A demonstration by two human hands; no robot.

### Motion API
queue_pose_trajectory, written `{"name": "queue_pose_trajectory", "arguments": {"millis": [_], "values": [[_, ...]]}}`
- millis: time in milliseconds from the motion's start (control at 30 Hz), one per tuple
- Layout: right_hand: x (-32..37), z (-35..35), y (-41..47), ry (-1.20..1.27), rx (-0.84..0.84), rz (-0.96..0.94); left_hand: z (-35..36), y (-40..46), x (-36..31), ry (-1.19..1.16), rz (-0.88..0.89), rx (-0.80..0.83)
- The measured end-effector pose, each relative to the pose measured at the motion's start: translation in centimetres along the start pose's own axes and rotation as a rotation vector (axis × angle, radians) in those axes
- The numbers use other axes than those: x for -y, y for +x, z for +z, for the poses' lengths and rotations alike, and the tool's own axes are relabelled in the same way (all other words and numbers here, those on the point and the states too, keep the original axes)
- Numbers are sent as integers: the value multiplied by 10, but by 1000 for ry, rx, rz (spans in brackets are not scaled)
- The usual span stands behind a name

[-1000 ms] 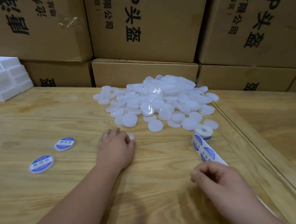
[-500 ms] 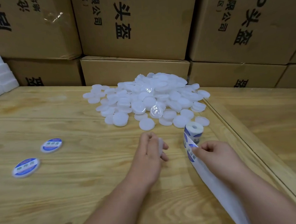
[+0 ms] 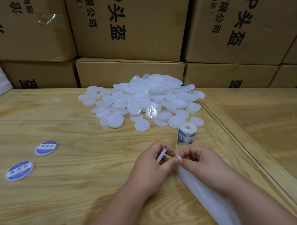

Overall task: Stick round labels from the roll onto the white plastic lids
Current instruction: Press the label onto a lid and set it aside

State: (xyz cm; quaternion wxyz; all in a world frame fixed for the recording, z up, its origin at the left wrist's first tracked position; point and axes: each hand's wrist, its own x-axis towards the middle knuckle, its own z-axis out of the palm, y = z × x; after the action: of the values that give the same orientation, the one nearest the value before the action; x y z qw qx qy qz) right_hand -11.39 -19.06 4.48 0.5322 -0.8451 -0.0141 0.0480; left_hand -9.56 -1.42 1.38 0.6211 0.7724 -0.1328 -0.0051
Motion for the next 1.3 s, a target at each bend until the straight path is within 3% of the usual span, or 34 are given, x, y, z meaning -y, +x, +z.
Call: {"name": "queue_pose_trajectory", "arguments": {"millis": [400,567,667,733,867,1033,1300], "values": [[3,0,3,44,98,-39,0,2,1,2,-3,-76],[-1,-5,12,77,192,9,-11,5,2,-145,-66,-197],[0,-9,16,70,296,29,-27,12,-1,-190,-127,-357],[-1,-9,23,-1,205,-28,-38,23,-4,-281,-185,-440],[3,3,50,42,-283,-355,-32,40,-8,-397,-239,-422],[-4,16,73,-161,-264,-675,-14,46,2,-372,-237,-352],[-17,10,76,-177,-220,-709,-21,52,11,-454,-226,-268]]}}
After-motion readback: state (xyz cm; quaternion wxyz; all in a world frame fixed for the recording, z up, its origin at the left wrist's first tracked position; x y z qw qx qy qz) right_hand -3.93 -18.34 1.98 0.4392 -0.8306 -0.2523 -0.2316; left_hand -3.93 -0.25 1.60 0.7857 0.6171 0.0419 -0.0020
